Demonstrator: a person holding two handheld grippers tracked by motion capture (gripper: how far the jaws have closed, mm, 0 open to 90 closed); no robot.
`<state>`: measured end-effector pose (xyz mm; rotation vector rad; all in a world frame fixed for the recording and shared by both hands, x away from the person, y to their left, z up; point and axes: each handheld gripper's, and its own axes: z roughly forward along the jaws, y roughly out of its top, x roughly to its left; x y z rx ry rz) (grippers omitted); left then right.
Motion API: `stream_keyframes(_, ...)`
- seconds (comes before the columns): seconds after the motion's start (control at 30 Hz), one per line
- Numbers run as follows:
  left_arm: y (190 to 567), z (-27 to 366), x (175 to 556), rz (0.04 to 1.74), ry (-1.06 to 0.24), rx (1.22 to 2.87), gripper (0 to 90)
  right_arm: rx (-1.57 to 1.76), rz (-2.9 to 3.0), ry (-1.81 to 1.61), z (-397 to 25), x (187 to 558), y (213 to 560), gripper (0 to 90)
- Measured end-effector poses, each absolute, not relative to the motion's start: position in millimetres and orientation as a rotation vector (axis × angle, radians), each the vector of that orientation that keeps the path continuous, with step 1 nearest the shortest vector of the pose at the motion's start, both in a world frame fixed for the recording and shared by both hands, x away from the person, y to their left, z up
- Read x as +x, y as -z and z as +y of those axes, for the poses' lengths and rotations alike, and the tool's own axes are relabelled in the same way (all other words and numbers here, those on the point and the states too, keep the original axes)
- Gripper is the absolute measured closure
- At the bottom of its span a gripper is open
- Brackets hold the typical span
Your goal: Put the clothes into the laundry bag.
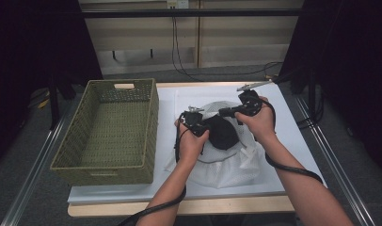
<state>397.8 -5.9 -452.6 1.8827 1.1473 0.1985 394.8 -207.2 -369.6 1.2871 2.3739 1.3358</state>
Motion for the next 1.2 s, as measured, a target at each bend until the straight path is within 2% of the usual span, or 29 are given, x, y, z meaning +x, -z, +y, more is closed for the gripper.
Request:
stream_keyframes(0.07, 455, -5, 398, 1.149, -0.187, 1.886, 70.1, 1.289, 2.375, -1.334, -207, 394, 370, 89.3)
stream_keyframes(0.13, 457, -5, 397, 1.144, -0.194, 1.887, 60.2, 1.285, 2.377, -1.331, -207, 395, 370, 89.4)
stream_keyframes(0.23, 458, -5, 395, 1.135, -0.17, 1.906, 56.1, 1.278, 2.379, -1.33, -206, 395, 371, 89.4)
stream_keyframes(0.37, 458, -5, 391, 1.139, -0.137, 1.891, 43.3, 1.283, 2.375, -1.317, -206, 395, 372, 89.3)
stream_keyframes(0.63, 449, -7, 379, 1.082, -0.128, 1.933, 25.2, 1.3, 2.364, -1.31, -206, 396, 374, 89.3)
stream_keyframes(1.0, 439, -9, 364, 1.054, -0.098, 1.957, 22.3, 1.3, 2.359, -1.292, -206, 396, 376, 89.4)
stream_keyframes(1.2, 436, -12, 359, 1.044, -0.069, 1.982, 27.7, 1.3, 2.364, -1.278, -205, 397, 376, 89.3)
